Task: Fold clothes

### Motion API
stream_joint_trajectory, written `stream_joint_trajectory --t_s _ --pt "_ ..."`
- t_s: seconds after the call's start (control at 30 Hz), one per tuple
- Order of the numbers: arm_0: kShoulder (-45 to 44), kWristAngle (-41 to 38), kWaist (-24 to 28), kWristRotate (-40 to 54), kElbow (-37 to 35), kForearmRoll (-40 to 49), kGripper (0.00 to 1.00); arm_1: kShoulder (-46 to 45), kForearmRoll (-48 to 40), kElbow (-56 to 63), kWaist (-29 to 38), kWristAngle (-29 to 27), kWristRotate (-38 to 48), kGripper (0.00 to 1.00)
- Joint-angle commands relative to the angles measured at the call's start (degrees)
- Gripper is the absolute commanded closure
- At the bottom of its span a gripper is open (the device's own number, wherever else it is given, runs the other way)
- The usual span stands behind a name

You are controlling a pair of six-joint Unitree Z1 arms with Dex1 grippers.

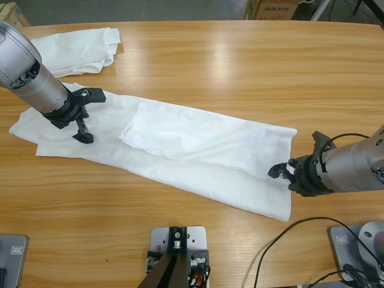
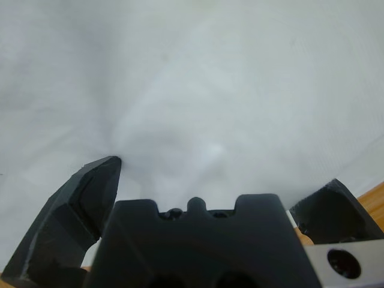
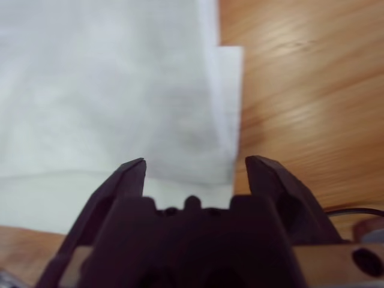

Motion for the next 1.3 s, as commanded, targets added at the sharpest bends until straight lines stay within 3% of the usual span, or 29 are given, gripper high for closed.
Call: stream_joint_trajectory --t_s 0.03,0.17,0.27,0.73,1.3 --pt "0.7 1.1 0.2 -0.7 2.2 -0.1 0.002 1.2 1.1 0.1 -1.1 -0.6 -1.6 0.303" --pt "0.7 1.1 0.2 -0.7 2.2 -0.1 0.002 -1.4 2.1 0.0 -1.1 -1.3 -2.3 0.32" --pt "0.7 1.1 0.2 -0.7 2.2 -0.1 0.002 -5.0 3.3 -0.2 -1.1 -1.9 -2.7 0.4" --pt "0.9 1.1 -0.3 -0.7 2.3 -0.1 0.001 -3.0 -5.5 0.8 -1.1 -0.4 -4.5 0.393" --pt "0.9 1.1 -0.3 -0.7 2.4 -0.1 0.001 -1.1 -3.2 1.5 -2.2 -2.0 -4.5 0.372"
